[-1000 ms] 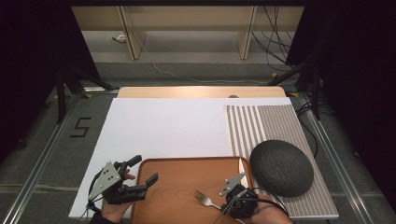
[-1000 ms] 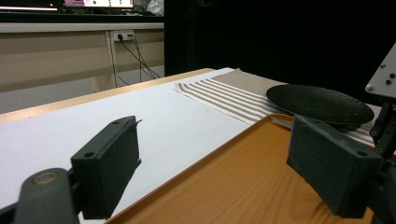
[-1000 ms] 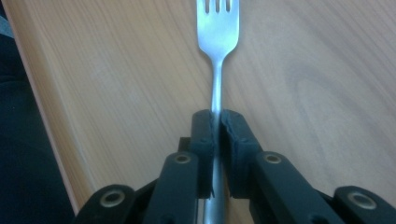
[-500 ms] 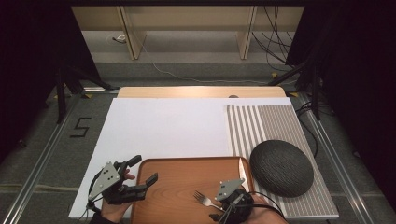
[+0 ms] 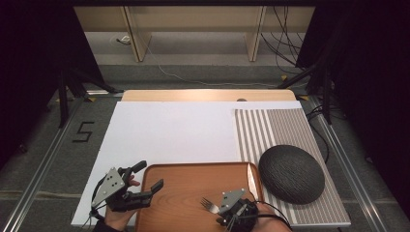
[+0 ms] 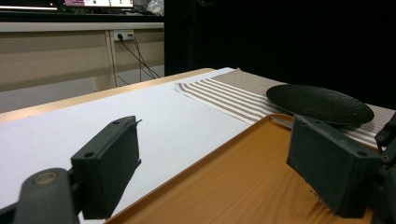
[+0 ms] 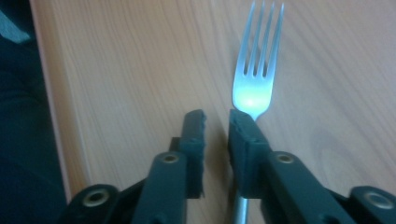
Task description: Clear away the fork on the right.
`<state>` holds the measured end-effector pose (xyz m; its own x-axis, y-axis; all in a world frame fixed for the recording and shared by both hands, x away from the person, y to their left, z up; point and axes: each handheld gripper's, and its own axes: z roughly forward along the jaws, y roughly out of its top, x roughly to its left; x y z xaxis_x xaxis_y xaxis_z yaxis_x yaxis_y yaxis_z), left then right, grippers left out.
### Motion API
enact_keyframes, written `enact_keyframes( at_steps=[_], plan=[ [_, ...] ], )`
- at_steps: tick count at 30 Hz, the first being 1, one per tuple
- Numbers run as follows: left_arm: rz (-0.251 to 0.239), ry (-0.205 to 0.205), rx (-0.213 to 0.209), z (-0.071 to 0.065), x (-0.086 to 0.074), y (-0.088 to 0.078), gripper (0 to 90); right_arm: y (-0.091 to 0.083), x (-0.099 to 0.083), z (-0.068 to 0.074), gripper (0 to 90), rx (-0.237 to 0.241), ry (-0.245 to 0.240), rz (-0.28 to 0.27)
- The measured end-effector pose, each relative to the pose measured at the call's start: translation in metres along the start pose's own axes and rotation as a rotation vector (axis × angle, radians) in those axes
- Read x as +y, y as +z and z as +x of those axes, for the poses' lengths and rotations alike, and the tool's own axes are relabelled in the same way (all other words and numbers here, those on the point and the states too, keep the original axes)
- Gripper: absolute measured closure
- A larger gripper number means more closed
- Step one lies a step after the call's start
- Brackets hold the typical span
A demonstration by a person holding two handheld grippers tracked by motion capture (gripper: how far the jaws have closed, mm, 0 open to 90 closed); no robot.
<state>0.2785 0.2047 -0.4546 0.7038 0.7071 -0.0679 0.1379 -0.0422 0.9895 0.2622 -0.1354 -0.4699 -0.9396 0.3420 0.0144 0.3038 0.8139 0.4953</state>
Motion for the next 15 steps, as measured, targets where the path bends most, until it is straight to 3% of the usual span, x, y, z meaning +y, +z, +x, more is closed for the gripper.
enact_keyframes(
  at_steps=[4,15],
  plan=[
    [0.0,0.0,0.0,0.0,0.0,0.0,16.2,0.0012,0.0,0.0,88.3,-0.02,-0.01,0.016],
    [-0.001,0.0,0.0,0.0,0.0002,-0.0001,16.2,0.0041,0.0003,0.0029,90.0,-0.047,-0.036,0.055]
  ],
)
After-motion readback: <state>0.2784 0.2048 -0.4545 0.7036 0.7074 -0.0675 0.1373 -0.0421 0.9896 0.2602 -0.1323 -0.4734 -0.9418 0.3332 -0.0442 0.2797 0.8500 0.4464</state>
